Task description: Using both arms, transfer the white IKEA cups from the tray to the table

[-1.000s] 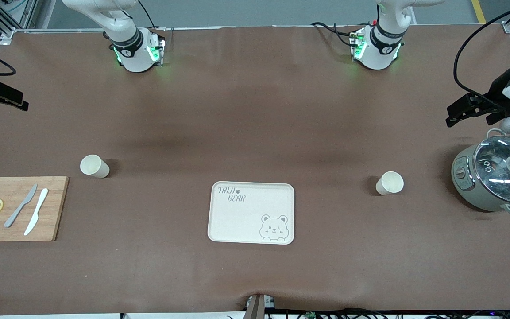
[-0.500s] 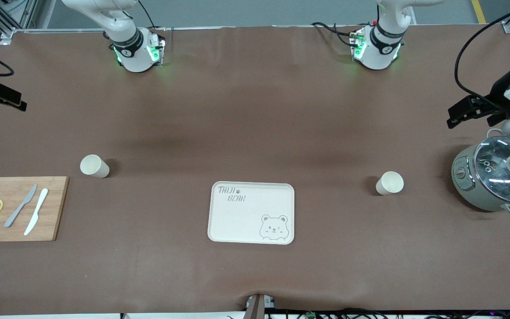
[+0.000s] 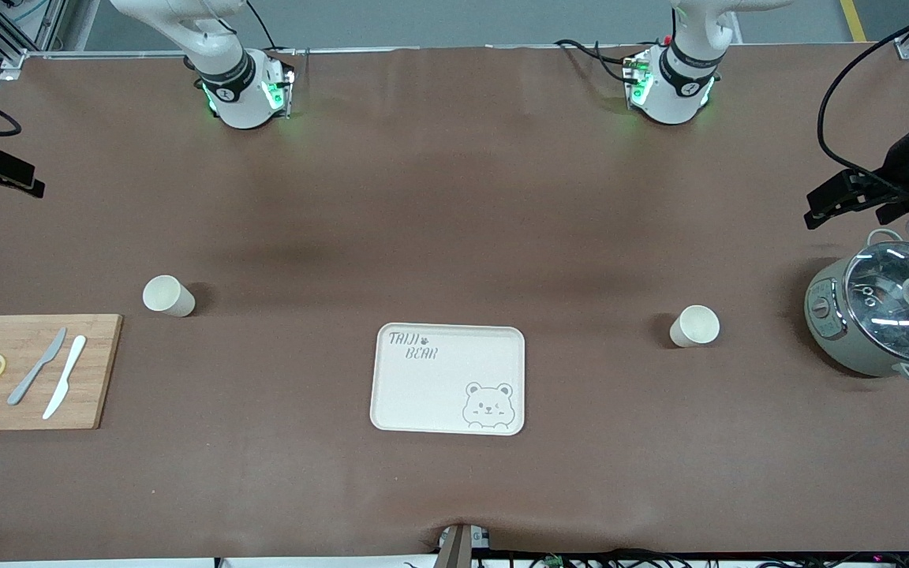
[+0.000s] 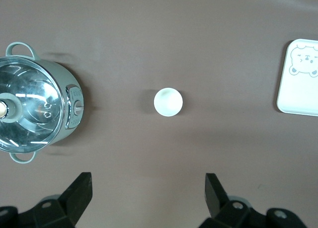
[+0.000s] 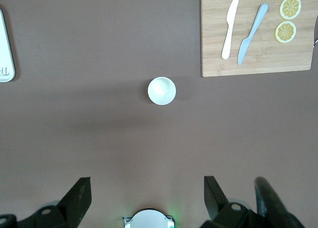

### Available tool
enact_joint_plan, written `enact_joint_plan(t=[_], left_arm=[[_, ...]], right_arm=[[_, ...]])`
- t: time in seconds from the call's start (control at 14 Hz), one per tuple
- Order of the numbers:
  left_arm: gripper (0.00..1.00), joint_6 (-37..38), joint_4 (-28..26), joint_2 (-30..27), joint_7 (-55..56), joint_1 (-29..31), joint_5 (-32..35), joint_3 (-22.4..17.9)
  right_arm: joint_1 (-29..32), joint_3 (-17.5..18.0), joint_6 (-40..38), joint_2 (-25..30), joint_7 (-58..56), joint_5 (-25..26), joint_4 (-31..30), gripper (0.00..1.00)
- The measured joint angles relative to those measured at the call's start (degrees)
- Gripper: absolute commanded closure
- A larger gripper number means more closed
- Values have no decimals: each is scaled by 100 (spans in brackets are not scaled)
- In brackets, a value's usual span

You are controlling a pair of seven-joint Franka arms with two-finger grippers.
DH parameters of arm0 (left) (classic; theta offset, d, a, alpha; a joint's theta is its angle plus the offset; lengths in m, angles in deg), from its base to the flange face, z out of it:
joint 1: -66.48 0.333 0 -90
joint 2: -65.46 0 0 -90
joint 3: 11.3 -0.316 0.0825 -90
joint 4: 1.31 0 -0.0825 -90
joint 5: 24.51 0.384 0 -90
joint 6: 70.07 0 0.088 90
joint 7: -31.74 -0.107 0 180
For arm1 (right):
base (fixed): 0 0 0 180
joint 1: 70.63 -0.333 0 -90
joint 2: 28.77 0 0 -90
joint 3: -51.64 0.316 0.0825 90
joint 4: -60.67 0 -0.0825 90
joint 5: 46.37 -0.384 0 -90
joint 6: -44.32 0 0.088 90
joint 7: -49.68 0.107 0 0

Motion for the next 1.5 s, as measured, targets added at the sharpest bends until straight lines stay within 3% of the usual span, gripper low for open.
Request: enact_joint_plan(t=[1.5], left_arm=[[0, 87, 23, -69, -5, 24, 0, -4]], right_arm=[[145, 45, 2, -2, 0, 0, -6, 0]])
